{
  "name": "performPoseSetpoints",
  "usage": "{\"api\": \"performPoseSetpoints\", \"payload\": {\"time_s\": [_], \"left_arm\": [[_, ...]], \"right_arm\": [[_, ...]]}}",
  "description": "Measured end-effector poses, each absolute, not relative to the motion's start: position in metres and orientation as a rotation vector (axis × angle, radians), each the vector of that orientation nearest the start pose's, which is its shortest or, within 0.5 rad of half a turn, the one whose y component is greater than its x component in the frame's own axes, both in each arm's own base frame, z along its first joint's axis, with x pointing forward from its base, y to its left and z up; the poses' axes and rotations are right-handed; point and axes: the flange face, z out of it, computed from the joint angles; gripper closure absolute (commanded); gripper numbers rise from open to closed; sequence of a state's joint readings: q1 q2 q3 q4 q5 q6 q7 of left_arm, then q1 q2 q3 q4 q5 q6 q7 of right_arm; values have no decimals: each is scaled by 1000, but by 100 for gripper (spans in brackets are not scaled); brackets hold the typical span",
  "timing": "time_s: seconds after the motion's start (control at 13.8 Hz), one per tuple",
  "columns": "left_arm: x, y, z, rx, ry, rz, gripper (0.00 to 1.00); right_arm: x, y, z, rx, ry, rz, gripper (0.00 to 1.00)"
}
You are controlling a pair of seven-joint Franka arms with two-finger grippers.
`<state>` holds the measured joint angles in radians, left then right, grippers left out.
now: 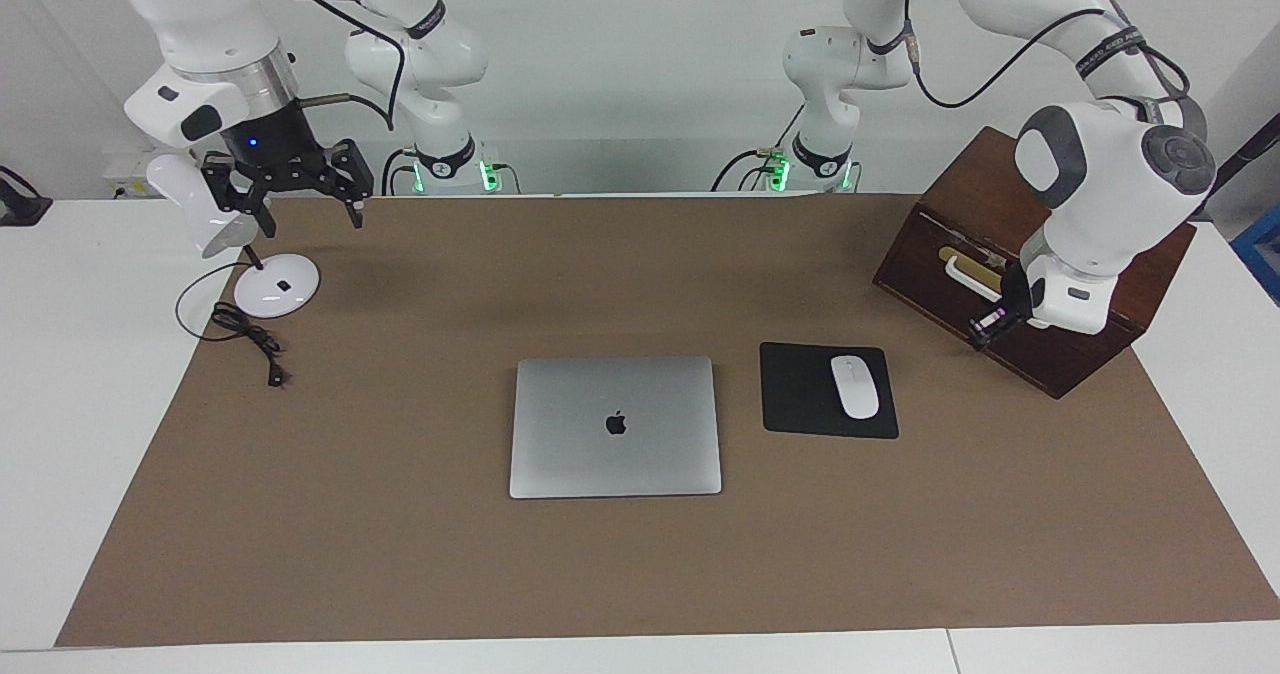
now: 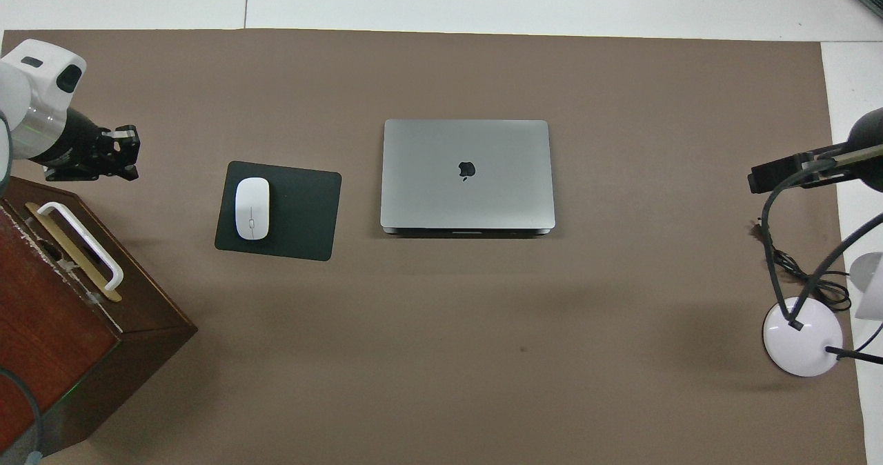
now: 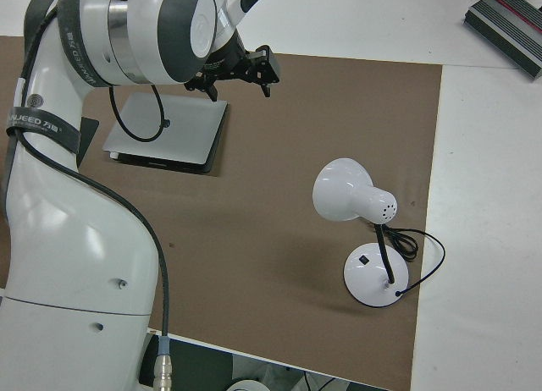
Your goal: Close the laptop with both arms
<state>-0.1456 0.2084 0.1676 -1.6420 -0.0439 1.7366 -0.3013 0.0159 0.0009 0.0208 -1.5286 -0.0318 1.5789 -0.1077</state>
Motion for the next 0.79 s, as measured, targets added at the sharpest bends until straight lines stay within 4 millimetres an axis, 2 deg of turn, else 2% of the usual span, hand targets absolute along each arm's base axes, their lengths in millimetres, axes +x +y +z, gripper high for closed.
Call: {"api": "performPoseSetpoints", "payload": {"time_s": [0.29,0.51,0.58,0.65,0.72,0.79], "left_arm": [[572,15,520,-3065,-425,378,100],[547,36,546,-3075,-448,404,100],[541,44,551,-3078,-469,395,85],[538,51,553,-3081,-484,386,61],[537,56,555,-3083,-494,377,4],[537,58,555,-3083,-502,372,0]], "right_arm": [[555,11,644,-3168,-210,-73,0],[555,11,643,-3167,-212,-71,0],[555,11,643,-3167,-212,-71,0],[555,12,644,-3167,-213,-71,0],[554,12,644,-3167,-215,-73,0],[554,14,645,-3167,-220,-75,0]]}}
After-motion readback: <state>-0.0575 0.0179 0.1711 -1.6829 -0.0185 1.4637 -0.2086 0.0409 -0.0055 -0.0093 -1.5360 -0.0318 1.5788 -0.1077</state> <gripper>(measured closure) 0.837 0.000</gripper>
